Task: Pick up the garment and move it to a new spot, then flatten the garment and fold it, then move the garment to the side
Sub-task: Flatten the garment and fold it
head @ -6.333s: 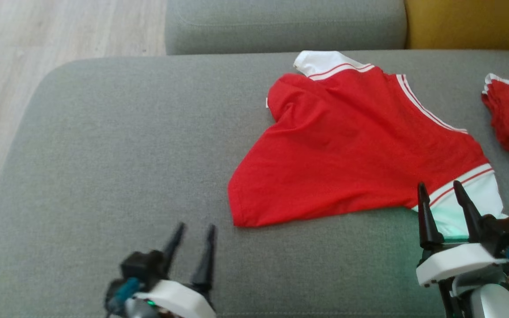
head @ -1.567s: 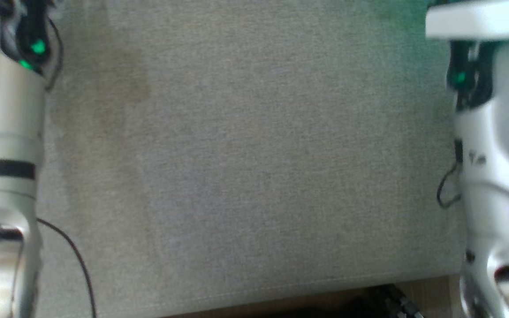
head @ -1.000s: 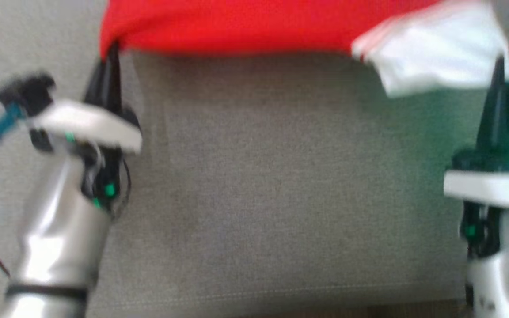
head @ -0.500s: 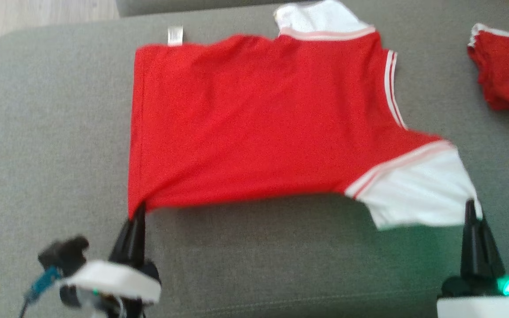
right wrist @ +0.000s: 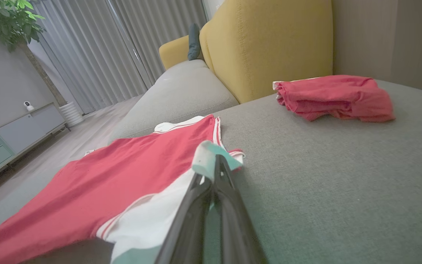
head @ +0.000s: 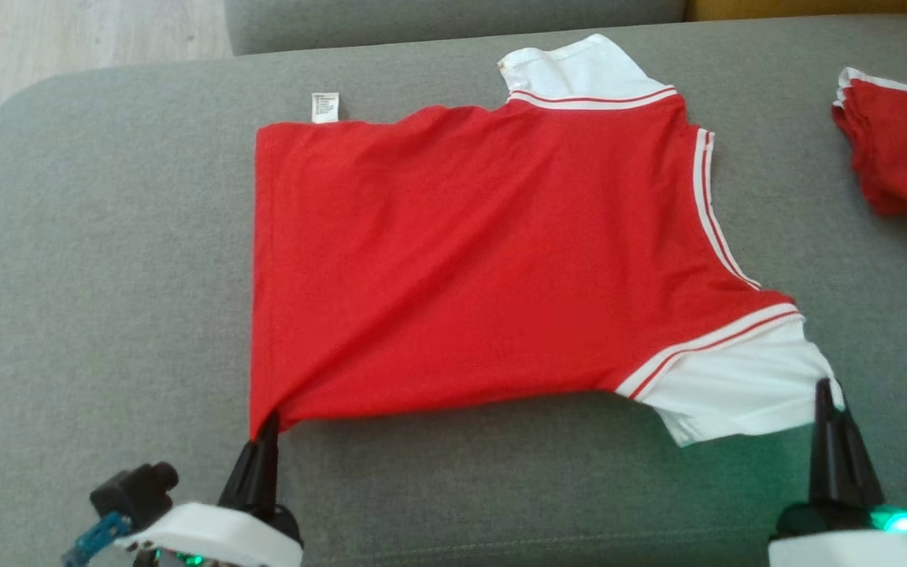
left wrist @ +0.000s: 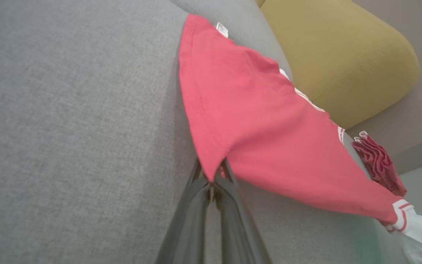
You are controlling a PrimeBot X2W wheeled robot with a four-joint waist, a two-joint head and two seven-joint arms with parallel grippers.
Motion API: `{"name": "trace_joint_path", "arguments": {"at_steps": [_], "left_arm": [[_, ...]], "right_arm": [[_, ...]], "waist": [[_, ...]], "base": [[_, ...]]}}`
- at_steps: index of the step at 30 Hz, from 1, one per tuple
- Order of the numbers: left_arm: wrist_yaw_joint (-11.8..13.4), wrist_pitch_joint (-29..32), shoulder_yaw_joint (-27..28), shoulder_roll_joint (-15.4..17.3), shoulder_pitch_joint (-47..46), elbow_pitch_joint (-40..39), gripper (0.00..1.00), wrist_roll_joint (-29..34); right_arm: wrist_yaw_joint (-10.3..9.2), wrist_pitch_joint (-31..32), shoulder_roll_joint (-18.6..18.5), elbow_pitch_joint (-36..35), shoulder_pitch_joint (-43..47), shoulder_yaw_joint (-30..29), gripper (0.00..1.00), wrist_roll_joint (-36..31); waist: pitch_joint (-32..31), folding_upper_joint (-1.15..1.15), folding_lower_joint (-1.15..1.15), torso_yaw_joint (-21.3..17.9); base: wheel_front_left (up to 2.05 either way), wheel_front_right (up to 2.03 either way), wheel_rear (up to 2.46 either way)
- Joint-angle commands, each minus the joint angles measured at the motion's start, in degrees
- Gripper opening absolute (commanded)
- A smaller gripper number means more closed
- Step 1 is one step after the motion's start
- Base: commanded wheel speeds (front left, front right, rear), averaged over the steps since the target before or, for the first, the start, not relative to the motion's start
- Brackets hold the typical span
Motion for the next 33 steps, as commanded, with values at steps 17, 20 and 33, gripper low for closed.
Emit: {"name": "trace_joint_path", "arguments": {"at_steps": [17, 20, 33], "left_arm": [[-1.57, 2.36, 1.26, -3.96, -22.67, 15.42, 0.0, -7.25], [-1.61, 1.88, 1.39, -4.07, -24.9, 17.76, 0.0, -7.43], [-3.6, -1.13, -2.32, -4.67, -35.24, 29.06, 0.0, -8.14]], "right_arm": [[0.37, -0.31, -0.53, 13.99, -24.59, 0.98, 0.0, -2.01], [0.37, -0.31, -0.53, 17.61, -28.34, 1.05, 0.0, -2.58], [0.37, -0.31, -0.53, 36.47, -44.57, -1.56, 0.0, -8.39]], "waist": [[5.28, 0.0, 0.01, 2.53], [6.42, 0.0, 0.01, 2.7], [10.34, 0.0, 0.01, 4.87]], "base": [[0.0, 0.0, 0.0], [0.0, 0.0, 0.0], [0.0, 0.0, 0.0]]}}
